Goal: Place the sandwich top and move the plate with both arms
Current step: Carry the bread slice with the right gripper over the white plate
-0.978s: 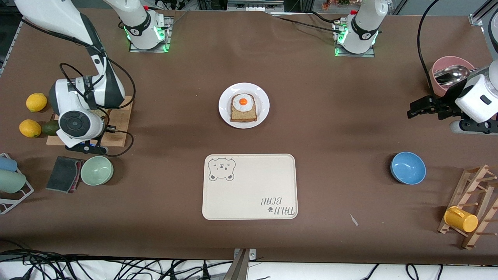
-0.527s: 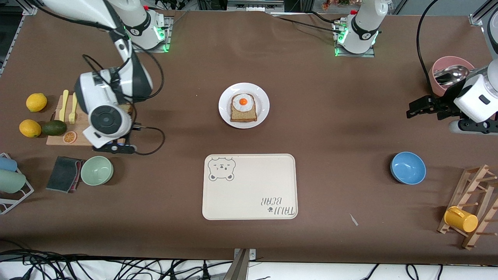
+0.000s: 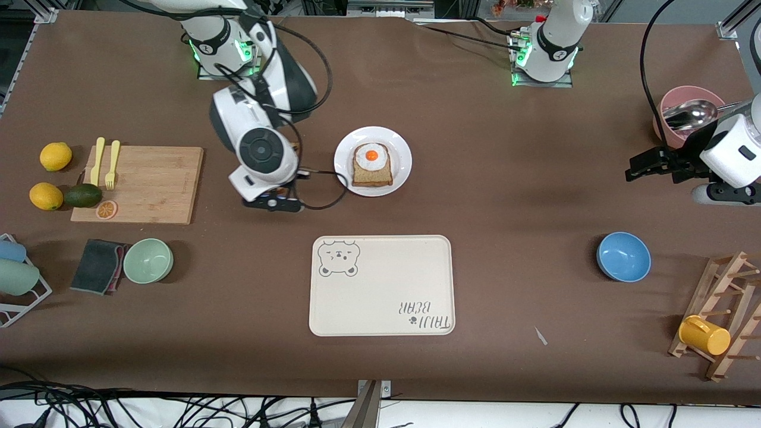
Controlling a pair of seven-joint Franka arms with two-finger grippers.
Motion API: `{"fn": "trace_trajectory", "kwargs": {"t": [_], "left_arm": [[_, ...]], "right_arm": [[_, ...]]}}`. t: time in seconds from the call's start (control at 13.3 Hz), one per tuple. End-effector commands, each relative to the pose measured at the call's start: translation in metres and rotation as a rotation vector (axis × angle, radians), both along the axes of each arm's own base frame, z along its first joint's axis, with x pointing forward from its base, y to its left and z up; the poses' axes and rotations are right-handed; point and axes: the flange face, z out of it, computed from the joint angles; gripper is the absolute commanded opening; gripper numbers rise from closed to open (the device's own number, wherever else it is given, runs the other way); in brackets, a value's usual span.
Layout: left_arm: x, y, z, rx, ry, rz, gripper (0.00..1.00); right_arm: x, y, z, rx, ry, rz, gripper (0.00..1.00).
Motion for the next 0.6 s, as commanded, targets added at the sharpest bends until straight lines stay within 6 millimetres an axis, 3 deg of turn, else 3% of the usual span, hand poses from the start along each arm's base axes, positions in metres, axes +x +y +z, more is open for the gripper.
{"fn": "trace_trajectory", "kwargs": {"t": [0.0,0.15,0.3,0.38,0.53], "left_arm": [[0.003,0.000,0.005,0.003,-0.004,0.002,1.00],[0.002,-0.001,0.006,0.003,-0.006,-0.001,1.00],[0.002,-0.003,0.005,0.004,-0.004,-0.003,1.00],[0.002,-0.003,0.005,0.003,-0.004,-0.003,1.00],[0.002,-0.003,0.005,0.003,-0.004,-0.003,1.00]], "right_arm": [[-0.012,0.071,-0.003,0.056,-0.022,-0.020,0.00],[-0.044,0.129,-0.022,0.079,-0.052,-0.027,0.00],[-0.068,0.171,-0.049,0.093,-0.108,-0.052,0.00],[-0.079,0.187,-0.062,0.105,-0.136,-0.041,0.00],[-0.081,0.193,-0.070,0.119,-0.157,-0.020,0.00]]}}
